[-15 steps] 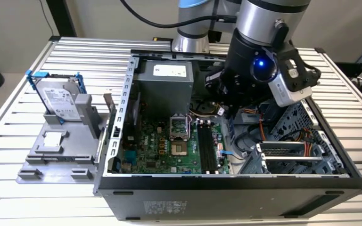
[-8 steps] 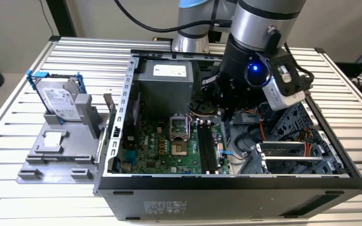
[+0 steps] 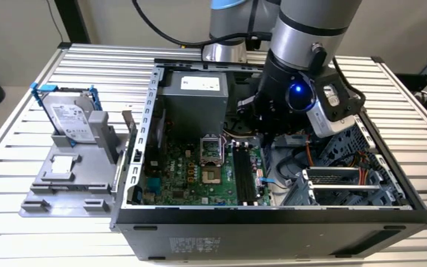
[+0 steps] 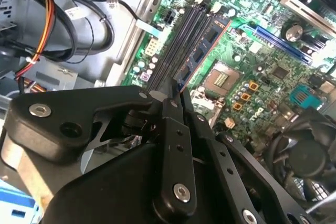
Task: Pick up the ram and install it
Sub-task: 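Insert the ram into the slot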
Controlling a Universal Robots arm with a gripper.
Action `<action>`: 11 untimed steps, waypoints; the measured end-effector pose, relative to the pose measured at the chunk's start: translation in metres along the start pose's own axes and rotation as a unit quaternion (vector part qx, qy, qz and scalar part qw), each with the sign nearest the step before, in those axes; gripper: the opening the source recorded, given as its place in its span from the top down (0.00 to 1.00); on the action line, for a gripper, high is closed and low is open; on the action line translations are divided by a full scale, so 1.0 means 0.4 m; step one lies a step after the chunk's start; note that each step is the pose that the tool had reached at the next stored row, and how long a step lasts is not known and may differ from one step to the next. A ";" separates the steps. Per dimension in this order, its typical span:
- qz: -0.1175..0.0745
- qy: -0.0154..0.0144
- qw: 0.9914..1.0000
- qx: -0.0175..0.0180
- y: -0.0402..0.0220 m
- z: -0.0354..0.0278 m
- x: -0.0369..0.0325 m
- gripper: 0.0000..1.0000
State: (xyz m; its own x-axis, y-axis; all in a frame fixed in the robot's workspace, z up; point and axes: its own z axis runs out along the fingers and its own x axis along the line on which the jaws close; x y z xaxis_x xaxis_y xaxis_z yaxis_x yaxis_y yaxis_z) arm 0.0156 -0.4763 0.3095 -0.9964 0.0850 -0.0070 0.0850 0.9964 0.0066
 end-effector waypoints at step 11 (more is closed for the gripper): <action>-0.007 0.000 1.000 0.000 0.001 0.050 -0.001 1.00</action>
State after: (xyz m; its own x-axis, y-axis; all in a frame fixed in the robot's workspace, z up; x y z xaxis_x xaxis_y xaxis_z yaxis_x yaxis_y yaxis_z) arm 0.0162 -0.4758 0.2896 -0.9974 0.0712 -0.0070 0.0712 0.9974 0.0066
